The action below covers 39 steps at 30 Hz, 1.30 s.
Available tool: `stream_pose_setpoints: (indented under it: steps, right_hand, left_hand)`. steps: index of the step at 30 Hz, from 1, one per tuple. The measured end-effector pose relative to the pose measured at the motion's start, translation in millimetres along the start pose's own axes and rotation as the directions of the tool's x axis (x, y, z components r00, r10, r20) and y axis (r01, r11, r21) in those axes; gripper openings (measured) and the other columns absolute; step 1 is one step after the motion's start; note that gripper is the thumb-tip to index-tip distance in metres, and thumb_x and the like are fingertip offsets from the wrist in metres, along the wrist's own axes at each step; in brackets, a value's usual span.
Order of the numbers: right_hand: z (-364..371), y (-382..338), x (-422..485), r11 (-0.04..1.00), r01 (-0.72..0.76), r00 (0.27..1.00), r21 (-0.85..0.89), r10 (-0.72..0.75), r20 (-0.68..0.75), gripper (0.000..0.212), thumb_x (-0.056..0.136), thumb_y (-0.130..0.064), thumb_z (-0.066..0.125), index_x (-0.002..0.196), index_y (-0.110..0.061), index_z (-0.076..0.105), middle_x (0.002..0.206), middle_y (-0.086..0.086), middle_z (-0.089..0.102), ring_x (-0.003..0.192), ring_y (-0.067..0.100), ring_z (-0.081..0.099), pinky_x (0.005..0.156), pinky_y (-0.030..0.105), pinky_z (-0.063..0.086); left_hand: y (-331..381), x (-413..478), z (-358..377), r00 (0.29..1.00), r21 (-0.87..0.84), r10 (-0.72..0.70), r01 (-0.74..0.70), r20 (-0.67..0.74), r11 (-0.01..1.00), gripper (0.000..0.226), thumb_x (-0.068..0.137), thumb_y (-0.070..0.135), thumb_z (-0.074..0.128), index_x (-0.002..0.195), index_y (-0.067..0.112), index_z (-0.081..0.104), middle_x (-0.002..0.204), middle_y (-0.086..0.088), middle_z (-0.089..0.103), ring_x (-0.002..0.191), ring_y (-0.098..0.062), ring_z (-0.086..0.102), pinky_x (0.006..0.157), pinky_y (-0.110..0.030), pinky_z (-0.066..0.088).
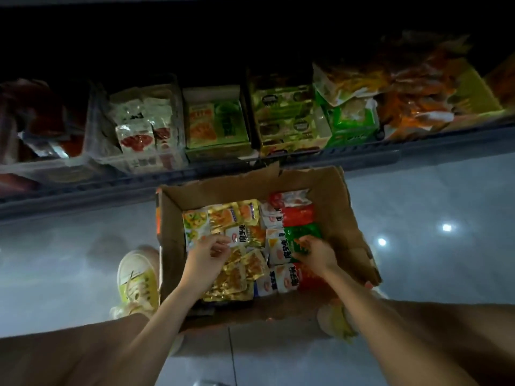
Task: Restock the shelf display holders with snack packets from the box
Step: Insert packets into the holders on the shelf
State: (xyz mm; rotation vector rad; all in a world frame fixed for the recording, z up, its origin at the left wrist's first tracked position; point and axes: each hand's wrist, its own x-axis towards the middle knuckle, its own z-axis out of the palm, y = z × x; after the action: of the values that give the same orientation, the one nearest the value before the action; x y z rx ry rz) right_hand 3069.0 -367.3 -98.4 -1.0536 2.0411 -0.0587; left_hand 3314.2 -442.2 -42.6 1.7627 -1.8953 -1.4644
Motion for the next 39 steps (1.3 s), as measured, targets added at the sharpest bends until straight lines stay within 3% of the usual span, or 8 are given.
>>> stream_pose_setpoints:
  steps: [11,13,17,21,25,32,36,39]
  right_hand:
    - [82.3,-47.5,29.0,0.975,0.218,0.966,-0.046,-0.208,0.156,0.056,0.082,-0.049,0.065,0.126,-0.015,0.056,0.12,0.006,0.059,0.114,0.027,0.054,0.09,0.036,0.046]
    - [98.1,-56.9,31.0,0.96,0.169,0.983,-0.225,-0.147,0.112,0.07,0.08,-0.057,0.063,0.133,-0.013,0.046,0.132,0.009,0.045,0.123,0.03,0.043,0.097,0.042,0.043]
    - [123.3,-76.1,24.8,0.917,0.156,0.988,-0.366,-0.148,0.05,0.069,0.083,-0.047,0.066,0.135,-0.015,0.034,0.136,0.011,0.035,0.117,0.03,0.044,0.08,0.034,0.047]
    - [144.3,-93.1,20.4,0.951,0.179,0.984,-0.251,-0.174,0.041,0.057,0.084,-0.038,0.067,0.128,-0.015,0.04,0.123,0.009,0.054,0.11,0.028,0.053,0.079,0.034,0.046]
    - [152.8,-90.8,18.2,0.958,0.242,0.968,-0.153,-0.249,-0.03,0.043,0.086,-0.022,0.063,0.126,-0.014,0.049,0.13,0.007,0.05,0.121,0.026,0.043,0.099,0.034,0.037]
    - [137.7,-89.2,13.7,0.982,0.081,0.973,0.173,-0.116,0.199,0.041,0.088,-0.012,0.062,0.128,-0.018,0.055,0.124,0.006,0.062,0.113,0.025,0.059,0.085,0.028,0.048]
    - [117.0,-89.9,13.8,0.982,0.112,0.977,0.152,-0.137,0.163,0.017,0.089,-0.008,0.057,0.093,-0.006,0.073,0.088,0.01,0.07,0.084,0.026,0.065,0.062,0.024,0.045]
    - [94.2,-77.5,11.2,0.936,0.072,0.988,0.346,-0.114,0.103,0.007,0.081,-0.01,0.071,0.085,-0.005,0.075,0.084,0.009,0.071,0.081,0.022,0.067,0.072,0.034,0.054]
  left_hand:
    - [-32.3,22.1,0.9,0.962,-0.21,-0.274,0.268,0.002,0.94,0.018,0.093,0.009,0.056,0.095,0.024,0.065,0.103,-0.001,0.066,0.099,-0.019,0.062,0.091,-0.043,0.051]
    - [-32.5,24.2,-6.8,0.953,-0.303,-0.301,0.285,-0.009,0.91,0.019,0.093,0.006,0.054,0.094,0.022,0.065,0.101,-0.005,0.067,0.097,-0.021,0.064,0.089,-0.042,0.053]
    - [-30.9,25.4,-22.8,0.943,-0.441,-0.333,0.29,-0.021,0.849,0.02,0.095,0.003,0.05,0.096,0.017,0.065,0.103,-0.011,0.067,0.09,-0.019,0.065,0.079,-0.031,0.054]
    - [-27.8,22.6,-37.1,0.942,-0.543,-0.335,0.274,-0.014,0.794,0.022,0.096,0.005,0.049,0.096,0.019,0.064,0.098,-0.006,0.067,0.087,-0.017,0.064,0.08,-0.033,0.053]
    - [-22.4,20.6,-43.8,0.951,-0.593,-0.31,0.254,0.007,0.764,0.018,0.096,0.006,0.049,0.102,0.015,0.063,0.092,-0.003,0.067,0.082,-0.013,0.064,0.077,-0.031,0.054]
    - [-25.4,19.8,-48.4,0.945,-0.603,-0.326,0.269,0.017,0.751,0.02,0.097,0.005,0.047,0.107,0.013,0.062,0.097,-0.007,0.067,0.088,-0.016,0.065,0.08,-0.033,0.055]
    - [-23.2,17.7,-47.2,0.946,-0.602,-0.324,0.274,0.027,0.75,0.018,0.097,0.005,0.047,0.104,0.014,0.061,0.095,-0.005,0.066,0.086,-0.015,0.063,0.076,-0.027,0.055]
    - [-22.1,16.6,-46.0,0.945,-0.597,-0.326,0.272,0.019,0.755,0.017,0.096,0.006,0.048,0.102,0.016,0.061,0.096,-0.007,0.066,0.09,-0.018,0.063,0.08,-0.03,0.054]
